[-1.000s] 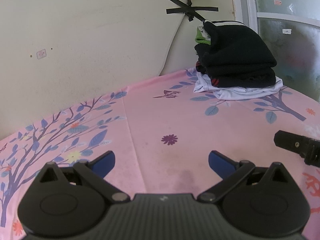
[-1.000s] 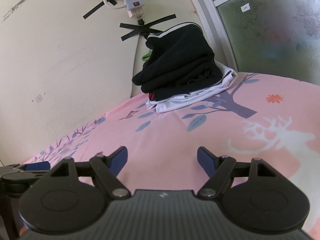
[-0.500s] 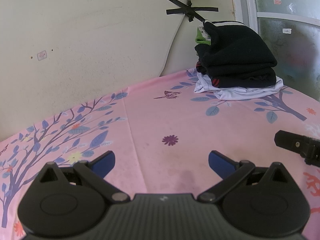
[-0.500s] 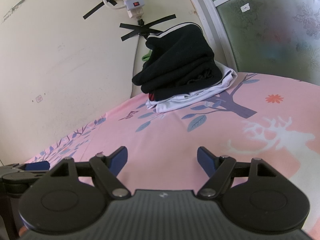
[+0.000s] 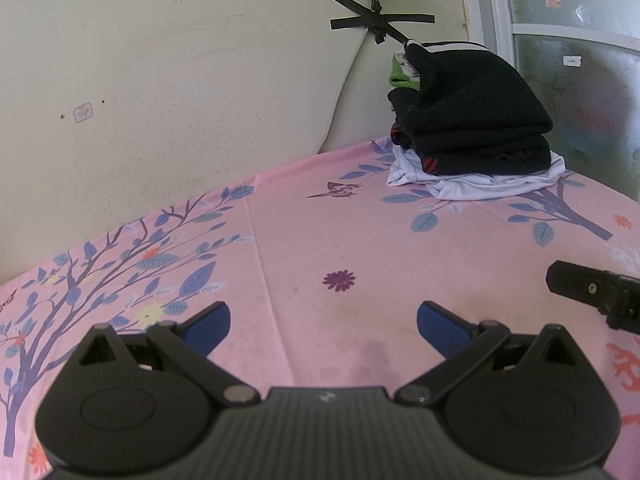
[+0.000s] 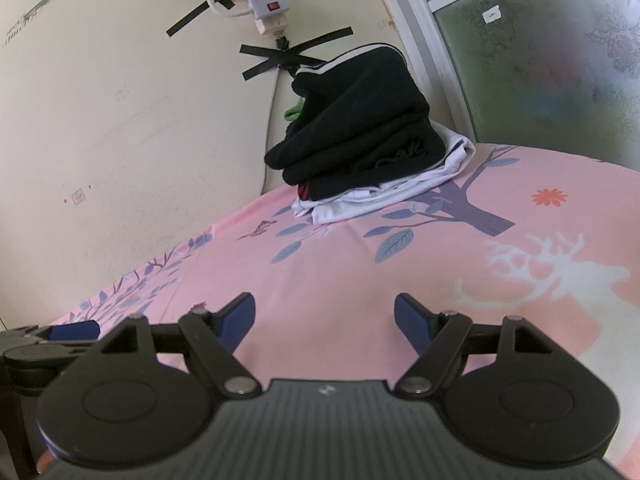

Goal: Fold small clothes

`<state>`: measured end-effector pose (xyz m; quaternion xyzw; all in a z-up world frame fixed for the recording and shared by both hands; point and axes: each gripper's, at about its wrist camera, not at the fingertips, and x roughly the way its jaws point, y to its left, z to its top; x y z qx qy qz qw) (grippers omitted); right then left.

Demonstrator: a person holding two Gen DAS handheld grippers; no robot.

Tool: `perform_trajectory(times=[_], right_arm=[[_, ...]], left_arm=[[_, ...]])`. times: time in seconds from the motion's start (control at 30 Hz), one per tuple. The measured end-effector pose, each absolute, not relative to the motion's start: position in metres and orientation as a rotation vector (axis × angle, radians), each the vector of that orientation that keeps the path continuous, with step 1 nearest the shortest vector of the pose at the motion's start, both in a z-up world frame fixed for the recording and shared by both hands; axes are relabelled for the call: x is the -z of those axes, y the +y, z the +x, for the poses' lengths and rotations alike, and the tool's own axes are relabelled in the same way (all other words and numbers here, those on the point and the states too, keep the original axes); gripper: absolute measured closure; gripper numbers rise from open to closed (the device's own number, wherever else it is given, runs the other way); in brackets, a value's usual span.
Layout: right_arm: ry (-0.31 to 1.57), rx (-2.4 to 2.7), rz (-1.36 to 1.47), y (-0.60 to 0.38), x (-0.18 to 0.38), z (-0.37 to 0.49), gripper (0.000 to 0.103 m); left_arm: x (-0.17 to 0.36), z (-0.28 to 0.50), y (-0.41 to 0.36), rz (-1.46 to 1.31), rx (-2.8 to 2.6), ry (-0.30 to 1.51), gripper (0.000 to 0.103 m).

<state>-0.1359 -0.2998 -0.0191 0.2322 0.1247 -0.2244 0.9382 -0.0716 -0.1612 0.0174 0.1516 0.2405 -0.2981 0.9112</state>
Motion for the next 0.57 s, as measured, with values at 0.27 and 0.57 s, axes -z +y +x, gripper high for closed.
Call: perform_trajectory(times=[0.27,0.57], right_arm=[[0.255,0.459,0.474,-0.2995,0.0190,-0.1361,0.032],[0.254,0.459,0.475,-0.2996,0.0190,-0.1359,0.032]], left_arm=[[-0.0170,-0.0741,-0.1620,0.327,0.620,0.483,0.000],[-0.0169,-0.0725,-0.1614,0.321,0.632,0.492,0.000]])
